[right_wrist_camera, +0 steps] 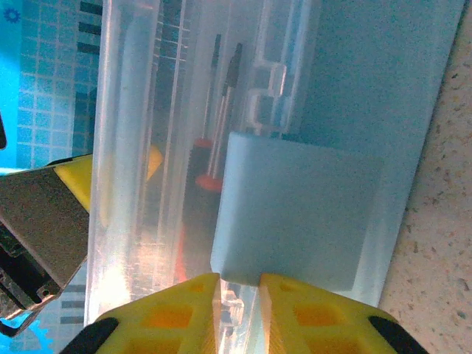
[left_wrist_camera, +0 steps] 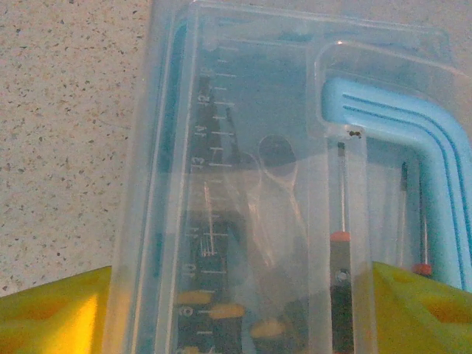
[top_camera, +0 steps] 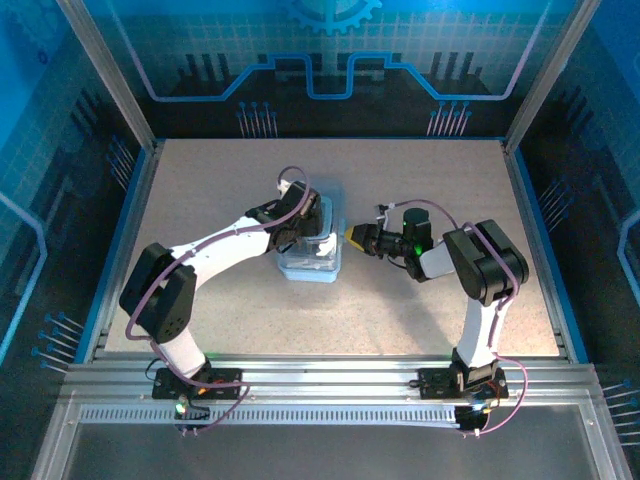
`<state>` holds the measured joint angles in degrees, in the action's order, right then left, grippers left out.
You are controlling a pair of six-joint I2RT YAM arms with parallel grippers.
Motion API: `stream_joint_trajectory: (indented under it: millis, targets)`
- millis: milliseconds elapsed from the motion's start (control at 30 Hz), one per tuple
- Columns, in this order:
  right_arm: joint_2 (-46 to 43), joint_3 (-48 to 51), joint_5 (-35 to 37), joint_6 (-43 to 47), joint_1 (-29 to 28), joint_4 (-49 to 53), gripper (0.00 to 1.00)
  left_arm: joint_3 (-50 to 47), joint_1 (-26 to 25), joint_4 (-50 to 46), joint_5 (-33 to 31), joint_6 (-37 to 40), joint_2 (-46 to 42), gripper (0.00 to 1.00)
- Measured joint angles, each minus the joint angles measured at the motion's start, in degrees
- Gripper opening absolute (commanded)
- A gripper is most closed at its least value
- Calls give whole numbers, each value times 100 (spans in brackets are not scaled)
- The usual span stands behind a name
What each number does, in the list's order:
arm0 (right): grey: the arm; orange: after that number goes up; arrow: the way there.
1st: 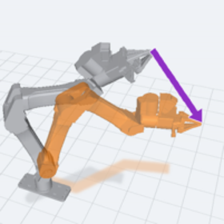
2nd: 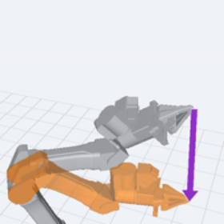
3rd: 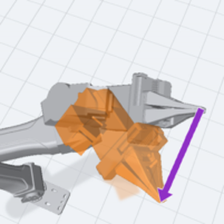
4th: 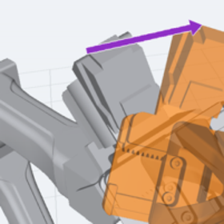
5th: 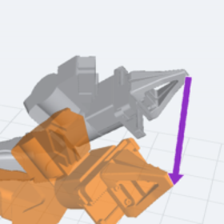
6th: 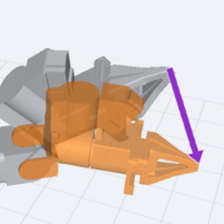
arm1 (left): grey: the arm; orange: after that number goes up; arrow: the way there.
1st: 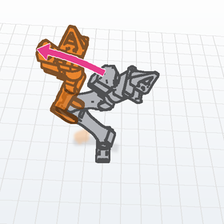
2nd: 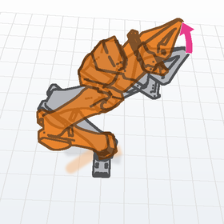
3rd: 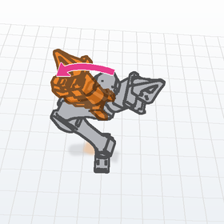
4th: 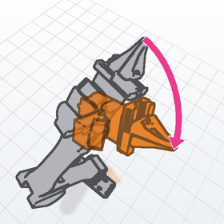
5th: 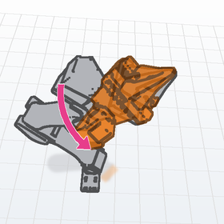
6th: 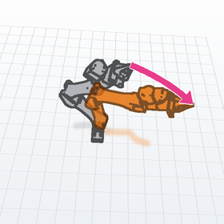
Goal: Pack the tool kit
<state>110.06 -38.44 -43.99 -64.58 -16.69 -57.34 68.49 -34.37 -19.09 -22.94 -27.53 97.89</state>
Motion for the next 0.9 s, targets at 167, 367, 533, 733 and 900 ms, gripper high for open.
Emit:
stream_joint_trajectory:
  millis: [167, 367, 533, 733, 900]
  targets:
    - [-66, 11, 2, 42, 63, 188, 23, 0, -22, 70, -4, 0, 15, 75]
    - [-125, 35, 24, 68, 155, 332, 22, 0, -35, 94, -11, 2, 22, 75]
    - [-205, 133, 109, 107, 284, 404, 22, 0, -37, 94, -20, 0, 22, 75]
    - [-208, 203, 256, 149, 337, 496, 23, 0, -46, 96, -22, -9, 22, 75]
    - [-205, 203, 348, 216, 337, 621, 23, -2, -118, 188, -22, -66, 48, 75]
